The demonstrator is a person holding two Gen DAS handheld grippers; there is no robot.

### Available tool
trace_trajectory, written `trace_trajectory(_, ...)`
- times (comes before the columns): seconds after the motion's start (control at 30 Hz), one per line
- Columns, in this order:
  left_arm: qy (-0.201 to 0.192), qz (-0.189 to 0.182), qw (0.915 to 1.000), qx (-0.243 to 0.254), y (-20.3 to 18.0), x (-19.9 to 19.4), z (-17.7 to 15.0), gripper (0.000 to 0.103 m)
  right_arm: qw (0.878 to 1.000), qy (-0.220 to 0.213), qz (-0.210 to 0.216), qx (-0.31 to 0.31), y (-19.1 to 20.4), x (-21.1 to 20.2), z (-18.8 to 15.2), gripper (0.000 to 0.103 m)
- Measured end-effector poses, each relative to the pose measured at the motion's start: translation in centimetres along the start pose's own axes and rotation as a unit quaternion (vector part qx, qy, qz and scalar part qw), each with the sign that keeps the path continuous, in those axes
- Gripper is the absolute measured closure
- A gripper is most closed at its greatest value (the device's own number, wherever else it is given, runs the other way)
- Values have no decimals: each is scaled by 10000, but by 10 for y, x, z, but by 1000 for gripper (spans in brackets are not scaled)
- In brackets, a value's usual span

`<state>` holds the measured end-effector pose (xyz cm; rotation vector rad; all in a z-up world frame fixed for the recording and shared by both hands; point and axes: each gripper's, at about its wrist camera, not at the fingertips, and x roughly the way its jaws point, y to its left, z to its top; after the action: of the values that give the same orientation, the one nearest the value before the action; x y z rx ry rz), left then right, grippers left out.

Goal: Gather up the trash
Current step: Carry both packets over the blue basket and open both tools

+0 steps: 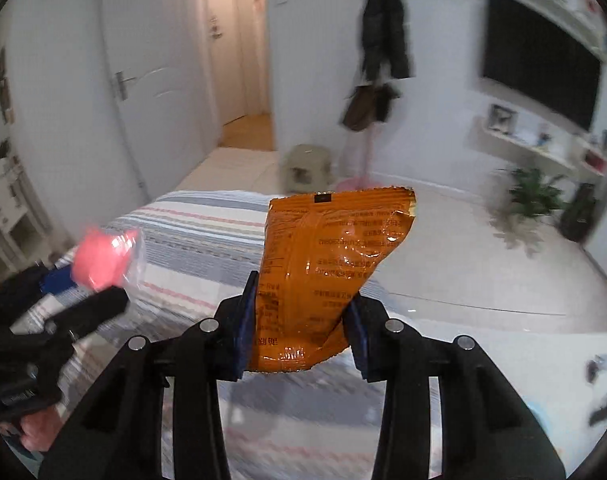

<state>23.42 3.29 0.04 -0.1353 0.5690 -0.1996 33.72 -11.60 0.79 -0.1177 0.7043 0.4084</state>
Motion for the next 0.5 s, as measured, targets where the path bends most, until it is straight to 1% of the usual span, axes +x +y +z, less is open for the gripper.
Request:
trace_trajectory(0.03,-12,-102,9999,90,-15,-1,2,49,9997,-13,-253,64,-15,-15,-8,67)
trace_trajectory(0.13,29,-407,9986,340,-57,3,3,49,9976,5,-577,381,-56,-49,-30,67)
trace_trajectory(0.27,200,-828,9938,720,-119,16,0,49,9917,-42,-1089,685,-99,-84,-61,67)
trace_trajectory(0.4,480,-1213,9876,876,-163,35,-9,49,9838,36,-1319,1216,-143,-107,-101,66)
trace_trajectory(0.5,724,-1400,9826,979,-192,51,-23,48,9768,204,-1340,1657,-174,-115,-137,66)
